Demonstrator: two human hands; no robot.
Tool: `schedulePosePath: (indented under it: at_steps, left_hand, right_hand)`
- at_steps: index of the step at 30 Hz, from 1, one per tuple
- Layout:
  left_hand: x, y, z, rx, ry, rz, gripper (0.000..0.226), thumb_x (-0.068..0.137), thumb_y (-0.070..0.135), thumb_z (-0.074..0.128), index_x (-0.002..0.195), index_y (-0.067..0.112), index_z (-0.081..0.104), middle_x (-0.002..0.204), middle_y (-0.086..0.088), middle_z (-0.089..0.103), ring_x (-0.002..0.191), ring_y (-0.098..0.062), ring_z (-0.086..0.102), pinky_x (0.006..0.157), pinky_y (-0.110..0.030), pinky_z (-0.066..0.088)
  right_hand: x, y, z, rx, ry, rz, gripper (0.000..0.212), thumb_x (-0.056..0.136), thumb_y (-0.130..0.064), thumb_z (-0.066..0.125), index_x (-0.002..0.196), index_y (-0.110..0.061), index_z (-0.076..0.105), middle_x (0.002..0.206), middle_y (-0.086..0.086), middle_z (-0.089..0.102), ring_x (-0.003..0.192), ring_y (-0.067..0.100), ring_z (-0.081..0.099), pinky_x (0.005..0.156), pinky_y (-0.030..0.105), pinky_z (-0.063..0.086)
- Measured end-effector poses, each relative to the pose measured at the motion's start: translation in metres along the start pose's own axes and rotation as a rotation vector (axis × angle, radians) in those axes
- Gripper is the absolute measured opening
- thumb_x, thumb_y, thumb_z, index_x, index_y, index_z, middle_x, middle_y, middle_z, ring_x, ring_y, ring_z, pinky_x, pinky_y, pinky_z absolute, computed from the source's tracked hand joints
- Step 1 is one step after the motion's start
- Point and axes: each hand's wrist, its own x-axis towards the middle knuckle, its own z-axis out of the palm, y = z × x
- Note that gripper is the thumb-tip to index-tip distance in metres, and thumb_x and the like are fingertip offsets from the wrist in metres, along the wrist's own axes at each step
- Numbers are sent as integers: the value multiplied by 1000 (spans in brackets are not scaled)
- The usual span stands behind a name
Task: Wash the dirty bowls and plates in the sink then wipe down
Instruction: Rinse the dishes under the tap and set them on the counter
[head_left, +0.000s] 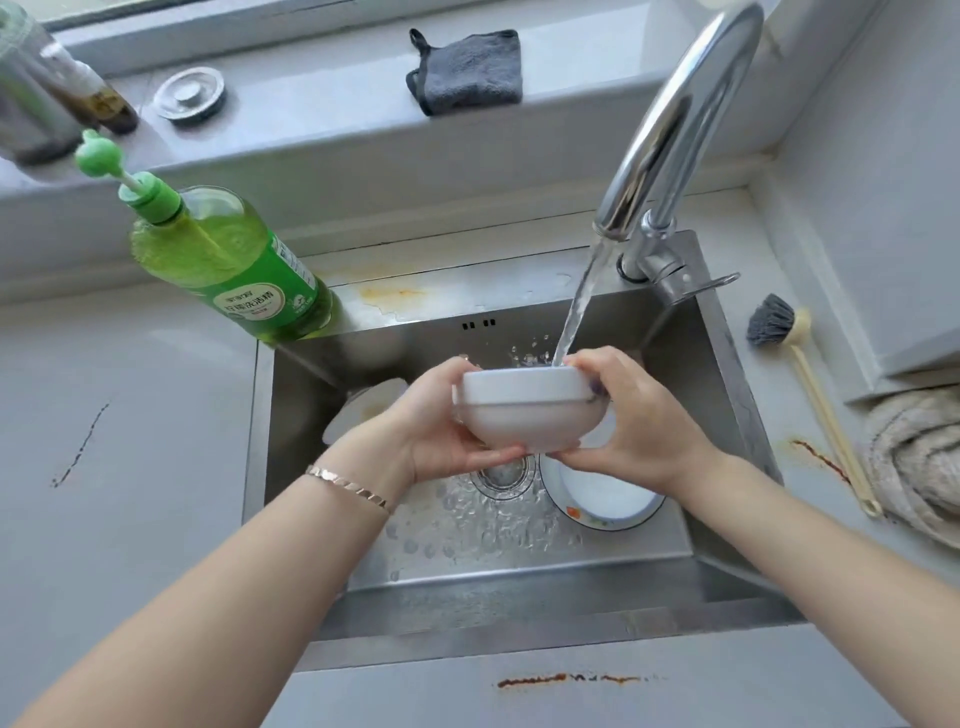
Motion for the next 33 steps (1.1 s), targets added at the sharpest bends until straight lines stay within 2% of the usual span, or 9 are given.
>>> schedulePosePath:
  at_steps: [2,4,7,10,14,17,22,28,33]
  left_hand:
    - [6,-14,-1,-1,7,91,35,85,15,41,119,14,48,101,-16,52,84,-37,58,55,-45,58]
    - [10,-25,-1,85,19,248,48,83,6,38,123,31,45,122,-13,46,87,-42,58,57,-45,57]
    - [10,-34,4,189,-25,427,58,74,0,42,111,44,47,122,-1,44,93,-34,57,59,-45,57]
    - [11,-40,2,162,-102,483,66,62,0,41,109,46,49,118,4,48,100,-29,54,61,-43,57]
    - [20,-44,-17,218,15,440,58,87,-7,34,118,40,47,112,3,56,94,-26,59,73,-44,55]
    - [21,-49,-43,524,203,364,31,97,11,39,119,31,48,114,-2,55,101,-23,58,82,-40,53]
    - [19,-68,-87,764,327,264,20,94,8,43,109,16,54,95,-4,61,91,-22,59,84,-36,49]
    - [25,-87,-112,838,363,184,21,91,7,47,110,11,55,95,-9,60,75,-16,56,62,-24,41]
    - [29,-99,-113,770,351,195,20,92,4,45,107,10,56,96,-9,60,85,-22,56,64,-24,41]
  right_hand:
    - [-17,3,0,110,-25,70,74,58,-41,79,120,-22,41,125,5,47,122,12,40,100,17,35]
    - [-31,2,-1,335,-25,422,96,51,-54,76,132,-29,32,139,-3,32,130,6,32,106,14,27]
    - [-41,3,-4,1123,40,930,106,49,-65,77,139,-29,35,136,0,46,110,14,57,94,30,48]
    - [-44,5,-4,1420,19,973,91,47,-48,87,128,-26,52,114,7,64,89,23,66,74,34,56]
    - [-41,-5,-1,1217,94,997,74,60,-31,81,127,-35,50,105,2,68,83,22,67,65,32,56]
    - [-34,-11,13,730,85,1058,58,79,-17,71,129,-37,49,96,2,68,77,15,64,70,33,58]
    - [-34,-22,54,-81,-322,1000,66,72,-41,67,130,-53,40,115,2,43,99,21,58,81,28,45]
    - [-57,-20,57,-51,-356,1038,65,73,-38,64,131,-52,40,110,3,44,99,22,57,84,29,47]
    - [-98,26,23,130,-20,1279,50,74,-25,65,121,-32,49,113,5,60,91,26,62,75,38,55]
